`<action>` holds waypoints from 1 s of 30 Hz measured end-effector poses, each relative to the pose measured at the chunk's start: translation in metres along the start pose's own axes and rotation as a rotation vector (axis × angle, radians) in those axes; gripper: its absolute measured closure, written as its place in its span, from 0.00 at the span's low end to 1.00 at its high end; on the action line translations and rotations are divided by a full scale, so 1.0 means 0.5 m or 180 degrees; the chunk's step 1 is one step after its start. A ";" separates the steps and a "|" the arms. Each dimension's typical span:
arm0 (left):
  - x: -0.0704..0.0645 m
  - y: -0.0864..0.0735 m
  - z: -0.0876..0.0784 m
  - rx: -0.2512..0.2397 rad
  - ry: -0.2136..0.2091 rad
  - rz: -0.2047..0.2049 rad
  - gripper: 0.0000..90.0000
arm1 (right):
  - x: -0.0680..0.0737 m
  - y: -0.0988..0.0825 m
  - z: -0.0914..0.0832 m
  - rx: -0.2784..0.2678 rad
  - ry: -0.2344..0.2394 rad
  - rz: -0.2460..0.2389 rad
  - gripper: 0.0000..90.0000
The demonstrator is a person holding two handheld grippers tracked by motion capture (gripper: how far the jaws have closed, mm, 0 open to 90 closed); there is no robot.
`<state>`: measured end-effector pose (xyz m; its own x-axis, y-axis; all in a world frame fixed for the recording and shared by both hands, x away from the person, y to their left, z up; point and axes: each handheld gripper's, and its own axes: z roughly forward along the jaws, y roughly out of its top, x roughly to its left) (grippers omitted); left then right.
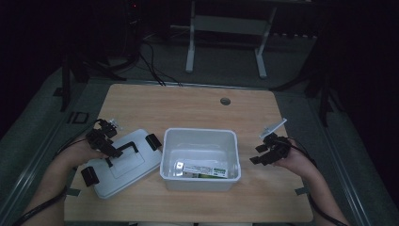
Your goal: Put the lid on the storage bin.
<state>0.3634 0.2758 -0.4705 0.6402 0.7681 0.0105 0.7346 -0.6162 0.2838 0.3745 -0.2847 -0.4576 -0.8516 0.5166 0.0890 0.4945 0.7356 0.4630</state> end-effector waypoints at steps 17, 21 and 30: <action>-0.008 0.036 0.025 0.0294 0.0011 0.0340 0.67 | -0.011 -0.033 0.058 -0.0154 -0.0109 0.0199 0.17; -0.016 0.042 0.033 0.0372 -0.0029 0.0441 0.74 | -0.008 -0.038 0.062 -0.0188 -0.0139 0.0180 0.17; -0.028 0.048 0.043 0.0435 -0.0224 0.0550 0.91 | -0.008 -0.058 0.058 -0.0332 -0.0213 0.0250 0.16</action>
<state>0.3770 0.2464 -0.4844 0.7698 0.6379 -0.0206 0.6331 -0.7591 0.1512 0.3689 -0.2954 -0.4970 -0.7957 0.6015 0.0711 0.5356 0.6440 0.5463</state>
